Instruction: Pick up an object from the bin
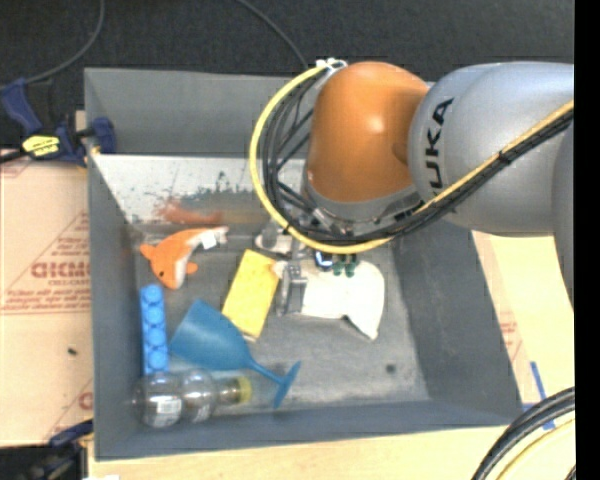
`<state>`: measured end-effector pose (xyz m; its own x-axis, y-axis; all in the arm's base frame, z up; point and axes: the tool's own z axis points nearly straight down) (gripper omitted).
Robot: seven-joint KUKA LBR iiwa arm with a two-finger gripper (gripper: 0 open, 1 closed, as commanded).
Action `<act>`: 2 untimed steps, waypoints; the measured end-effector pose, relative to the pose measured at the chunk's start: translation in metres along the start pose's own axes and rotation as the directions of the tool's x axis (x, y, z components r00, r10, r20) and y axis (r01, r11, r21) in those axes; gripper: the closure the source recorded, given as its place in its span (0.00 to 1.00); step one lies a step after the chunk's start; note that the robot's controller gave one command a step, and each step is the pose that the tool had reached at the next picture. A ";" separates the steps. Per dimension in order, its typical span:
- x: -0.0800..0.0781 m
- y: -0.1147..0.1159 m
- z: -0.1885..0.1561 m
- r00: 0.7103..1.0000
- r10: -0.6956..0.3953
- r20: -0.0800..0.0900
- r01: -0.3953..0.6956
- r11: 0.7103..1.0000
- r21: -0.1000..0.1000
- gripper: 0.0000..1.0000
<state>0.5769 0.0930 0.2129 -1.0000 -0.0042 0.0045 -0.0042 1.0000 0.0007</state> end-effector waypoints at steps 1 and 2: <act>-0.001 -0.001 -0.005 1.000 0.003 0.008 -0.003 1.000 -0.001 0.00; -0.043 -0.009 0.085 0.995 -0.097 0.010 0.097 0.995 0.001 0.00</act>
Offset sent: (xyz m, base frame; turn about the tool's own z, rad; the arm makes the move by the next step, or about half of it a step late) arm 0.0631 -0.0125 -0.1429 -0.1535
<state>0.6199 0.0843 0.1272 -0.9949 -0.1008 -0.0053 -0.1008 0.9949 0.0000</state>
